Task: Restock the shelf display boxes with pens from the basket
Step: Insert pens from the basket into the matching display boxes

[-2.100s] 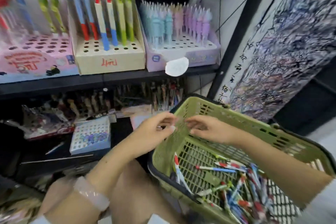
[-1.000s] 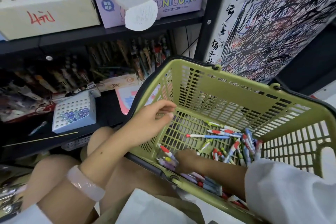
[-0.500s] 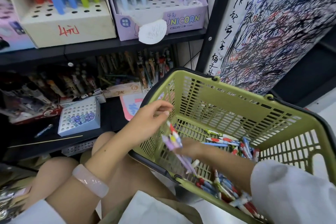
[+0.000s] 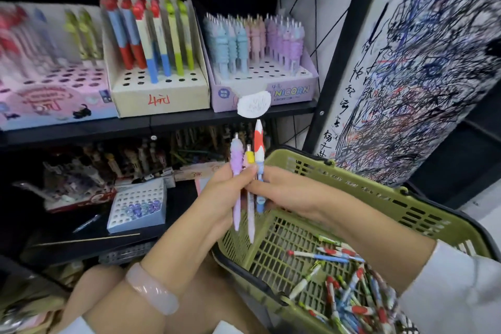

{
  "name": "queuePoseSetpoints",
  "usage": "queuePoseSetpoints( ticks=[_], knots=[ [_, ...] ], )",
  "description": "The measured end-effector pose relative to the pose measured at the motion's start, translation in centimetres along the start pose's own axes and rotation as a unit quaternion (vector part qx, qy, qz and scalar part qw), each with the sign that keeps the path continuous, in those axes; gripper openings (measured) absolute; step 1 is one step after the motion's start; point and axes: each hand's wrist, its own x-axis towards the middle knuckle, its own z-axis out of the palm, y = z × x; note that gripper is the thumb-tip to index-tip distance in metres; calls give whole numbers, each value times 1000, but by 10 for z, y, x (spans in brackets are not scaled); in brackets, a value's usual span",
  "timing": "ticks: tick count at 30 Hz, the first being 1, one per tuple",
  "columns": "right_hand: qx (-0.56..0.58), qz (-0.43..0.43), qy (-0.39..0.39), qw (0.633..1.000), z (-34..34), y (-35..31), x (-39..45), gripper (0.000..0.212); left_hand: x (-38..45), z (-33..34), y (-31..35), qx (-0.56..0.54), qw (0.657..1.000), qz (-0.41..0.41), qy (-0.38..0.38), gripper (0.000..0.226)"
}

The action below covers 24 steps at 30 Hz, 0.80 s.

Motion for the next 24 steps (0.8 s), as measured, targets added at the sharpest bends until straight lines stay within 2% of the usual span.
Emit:
queuePoseSetpoints(
  ticks=[3,6,11,14,17,22,24],
  knots=[
    [-128,-3,-25,991,3,-20,7,23,-5,-10,14,19,998,55,34,20],
    [-267,-13,-51,962,11,-37,16,30,-10,-23,31,31,991,105,71,17],
    [-270,-52,-28,961,29,-51,33,33,-21,-41,55,62,981,161,86,9],
    [-246,-103,26,963,36,-53,42,27,-24,-53,71,-31,981,152,112,13],
    [-184,-103,55,976,50,-53,50,15,-21,-70,83,-116,973,132,149,24],
    [-197,-119,91,969,80,-56,66,10,-20,-96,89,-170,955,139,201,19],
    [-205,-136,106,963,84,-63,73,7,-20,-106,93,-168,950,133,228,24]
  ],
)
